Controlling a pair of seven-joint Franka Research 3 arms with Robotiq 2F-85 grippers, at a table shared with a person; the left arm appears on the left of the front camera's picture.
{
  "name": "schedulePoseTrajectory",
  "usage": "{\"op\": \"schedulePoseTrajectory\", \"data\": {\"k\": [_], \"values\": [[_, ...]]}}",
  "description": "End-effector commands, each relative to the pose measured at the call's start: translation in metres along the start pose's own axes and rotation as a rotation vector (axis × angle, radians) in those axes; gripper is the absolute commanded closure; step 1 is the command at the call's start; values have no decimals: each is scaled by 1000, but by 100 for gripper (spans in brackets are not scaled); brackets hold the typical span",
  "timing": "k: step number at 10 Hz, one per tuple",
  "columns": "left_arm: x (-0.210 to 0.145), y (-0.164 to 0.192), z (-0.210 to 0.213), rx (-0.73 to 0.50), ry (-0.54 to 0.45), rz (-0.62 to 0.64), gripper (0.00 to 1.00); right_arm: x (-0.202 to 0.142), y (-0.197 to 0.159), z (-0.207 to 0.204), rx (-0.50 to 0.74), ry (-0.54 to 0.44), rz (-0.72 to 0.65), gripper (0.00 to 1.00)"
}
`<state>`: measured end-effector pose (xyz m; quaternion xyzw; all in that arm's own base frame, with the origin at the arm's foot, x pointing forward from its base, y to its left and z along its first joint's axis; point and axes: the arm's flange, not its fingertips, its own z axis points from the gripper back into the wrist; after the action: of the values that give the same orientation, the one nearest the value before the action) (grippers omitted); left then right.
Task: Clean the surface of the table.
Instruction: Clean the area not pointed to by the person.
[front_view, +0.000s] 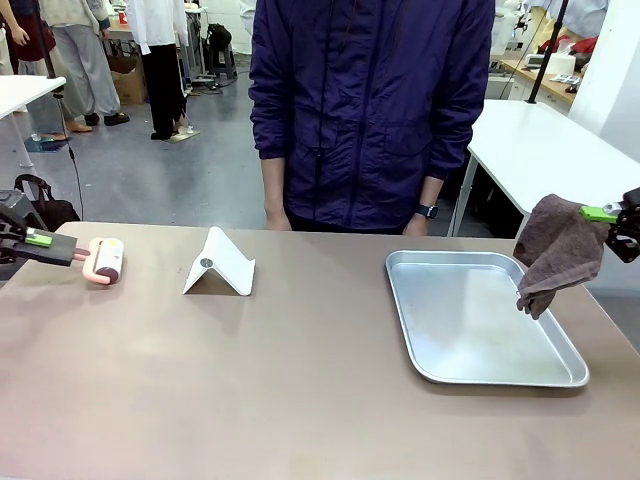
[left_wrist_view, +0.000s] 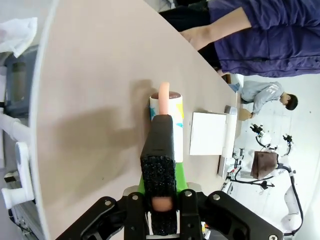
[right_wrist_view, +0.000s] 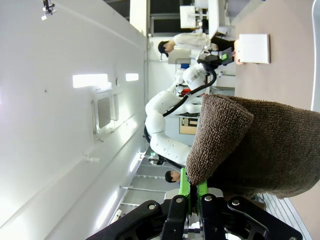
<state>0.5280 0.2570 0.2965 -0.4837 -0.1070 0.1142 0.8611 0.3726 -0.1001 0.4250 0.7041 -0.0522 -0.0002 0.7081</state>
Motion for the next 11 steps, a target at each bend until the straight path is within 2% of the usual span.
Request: {"op": "schedulePoseTrajectory", "data": {"k": [1, 4, 5, 7, 8, 10, 11], "values": [[1, 2, -33, 73, 28, 21, 78, -1, 2, 1, 0, 13, 17, 94], [9, -27, -48, 3, -3, 16, 78, -1, 2, 1, 0, 13, 17, 94], [-2, -51, -36, -85, -29, 0, 78, -1, 2, 1, 0, 13, 17, 94], [-54, -102, 6, -254, -17, -45, 78, -1, 2, 1, 0, 13, 17, 94], [-89, -123, 32, -302, 27, -73, 78, -1, 2, 1, 0, 13, 17, 94], [-165, -137, 73, -333, 190, -161, 78, -1, 2, 1, 0, 13, 17, 94], [-197, -135, 87, -327, 229, -216, 78, -1, 2, 1, 0, 13, 17, 94]]}}
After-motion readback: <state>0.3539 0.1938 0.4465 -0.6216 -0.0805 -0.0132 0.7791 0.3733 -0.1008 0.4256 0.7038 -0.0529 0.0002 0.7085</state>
